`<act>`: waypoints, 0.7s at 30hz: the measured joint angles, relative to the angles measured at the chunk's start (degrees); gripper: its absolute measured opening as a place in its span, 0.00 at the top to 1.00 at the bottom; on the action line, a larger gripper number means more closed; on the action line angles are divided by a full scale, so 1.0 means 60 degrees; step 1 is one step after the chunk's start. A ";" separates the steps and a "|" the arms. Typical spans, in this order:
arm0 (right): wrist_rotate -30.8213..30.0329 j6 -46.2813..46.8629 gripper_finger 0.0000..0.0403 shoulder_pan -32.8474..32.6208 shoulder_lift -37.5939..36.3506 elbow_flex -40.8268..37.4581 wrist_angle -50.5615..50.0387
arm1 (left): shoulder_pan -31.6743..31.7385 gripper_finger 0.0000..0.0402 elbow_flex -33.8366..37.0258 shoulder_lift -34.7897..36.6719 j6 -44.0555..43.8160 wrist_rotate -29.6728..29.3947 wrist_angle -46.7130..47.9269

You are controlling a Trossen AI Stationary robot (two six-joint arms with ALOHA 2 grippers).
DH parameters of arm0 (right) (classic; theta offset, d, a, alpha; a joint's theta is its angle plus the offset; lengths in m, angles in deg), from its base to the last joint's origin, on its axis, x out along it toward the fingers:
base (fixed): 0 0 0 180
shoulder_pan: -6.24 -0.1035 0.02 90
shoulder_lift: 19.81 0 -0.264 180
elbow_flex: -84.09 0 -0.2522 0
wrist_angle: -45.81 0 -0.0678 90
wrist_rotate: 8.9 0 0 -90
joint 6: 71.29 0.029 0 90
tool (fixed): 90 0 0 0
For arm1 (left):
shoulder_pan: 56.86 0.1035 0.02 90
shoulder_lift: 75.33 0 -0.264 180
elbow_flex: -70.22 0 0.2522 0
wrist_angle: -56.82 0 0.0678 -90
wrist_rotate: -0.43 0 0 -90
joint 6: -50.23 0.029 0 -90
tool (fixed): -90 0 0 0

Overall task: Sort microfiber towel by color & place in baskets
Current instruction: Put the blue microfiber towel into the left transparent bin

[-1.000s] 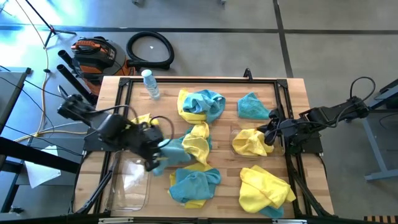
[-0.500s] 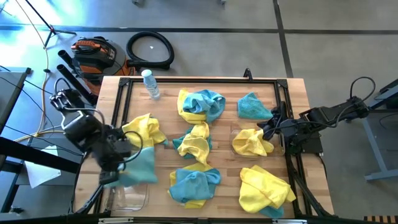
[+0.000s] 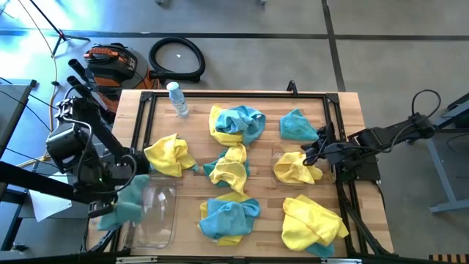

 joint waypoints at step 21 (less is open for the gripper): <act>0.0007 -0.0126 1.00 0.0000 0.0304 0.0000 0.0044 | 0.0133 1.00 0.0007 -0.1286 0.1682 0.0457 -0.0683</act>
